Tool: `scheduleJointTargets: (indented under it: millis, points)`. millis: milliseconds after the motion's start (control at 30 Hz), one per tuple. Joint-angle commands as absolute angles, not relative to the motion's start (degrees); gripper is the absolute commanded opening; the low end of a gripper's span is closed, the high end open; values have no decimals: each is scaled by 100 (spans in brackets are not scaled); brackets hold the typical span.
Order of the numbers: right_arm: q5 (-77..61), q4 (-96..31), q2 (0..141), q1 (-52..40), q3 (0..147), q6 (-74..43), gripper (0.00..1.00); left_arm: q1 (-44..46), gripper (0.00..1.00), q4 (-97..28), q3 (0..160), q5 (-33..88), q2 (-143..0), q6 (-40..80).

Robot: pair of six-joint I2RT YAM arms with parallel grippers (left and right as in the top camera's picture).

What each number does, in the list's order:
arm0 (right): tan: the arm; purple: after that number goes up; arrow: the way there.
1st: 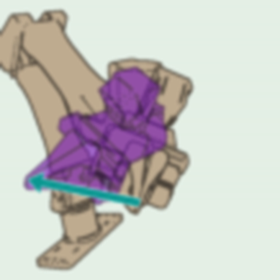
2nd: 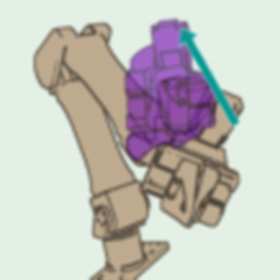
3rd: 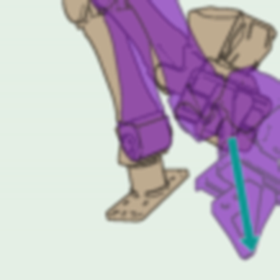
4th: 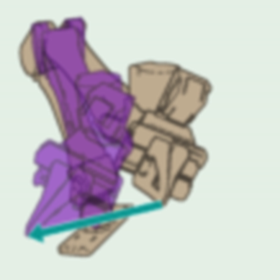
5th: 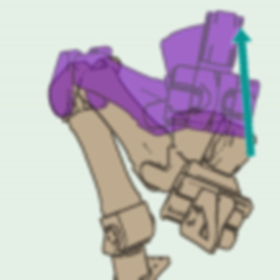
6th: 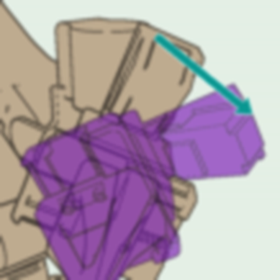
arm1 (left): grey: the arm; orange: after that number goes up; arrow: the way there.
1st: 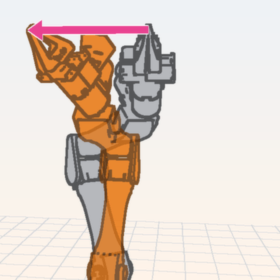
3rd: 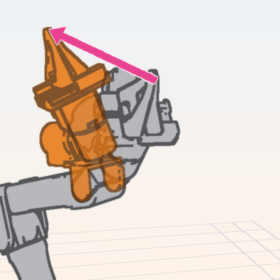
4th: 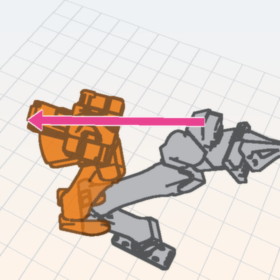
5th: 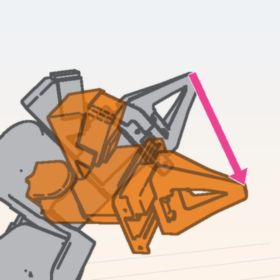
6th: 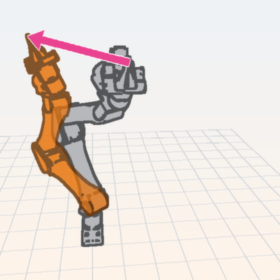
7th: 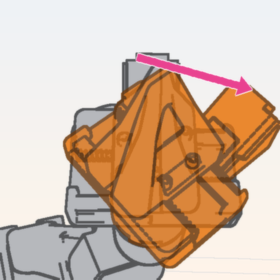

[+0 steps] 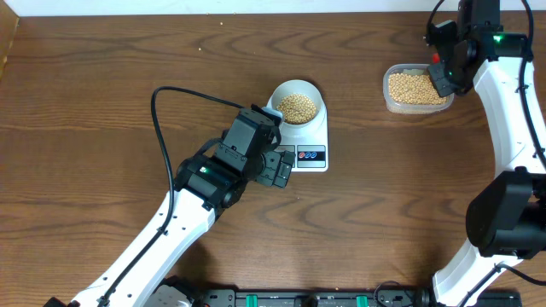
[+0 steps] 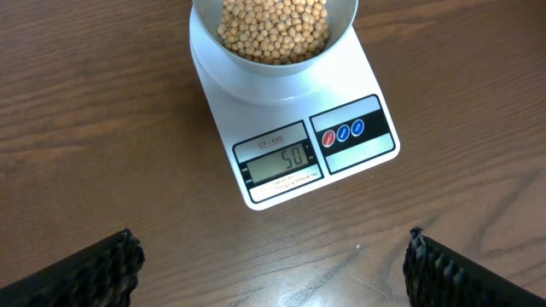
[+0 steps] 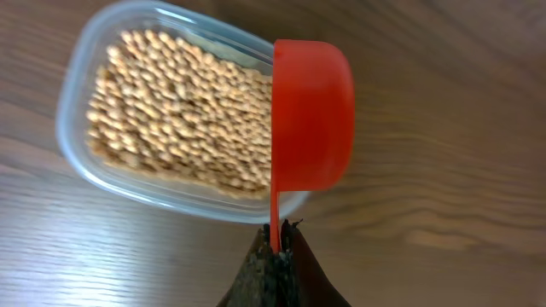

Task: Scoop item into bowl and weigh 50g on scale
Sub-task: 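Lower the red scoop into the tub and release it with the right gripper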

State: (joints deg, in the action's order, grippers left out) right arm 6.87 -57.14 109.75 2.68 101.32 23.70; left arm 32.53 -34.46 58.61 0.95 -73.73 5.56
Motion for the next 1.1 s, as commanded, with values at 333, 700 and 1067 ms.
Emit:
scheduleJointTargets:
  millis: [333,700,1067]
  points:
    - [-1863,-5330,10916,668,9800,-663,1,3256,100,-3444,5885,82,-7371,502]
    - [-1876,-4554,10916,672,8932,-2814,3,3256,100,-3444,5885,82,-7371,502]
    - [-1900,-4893,10908,672,8792,-3385,52,3256,100,-3441,5885,82,-7371,502]
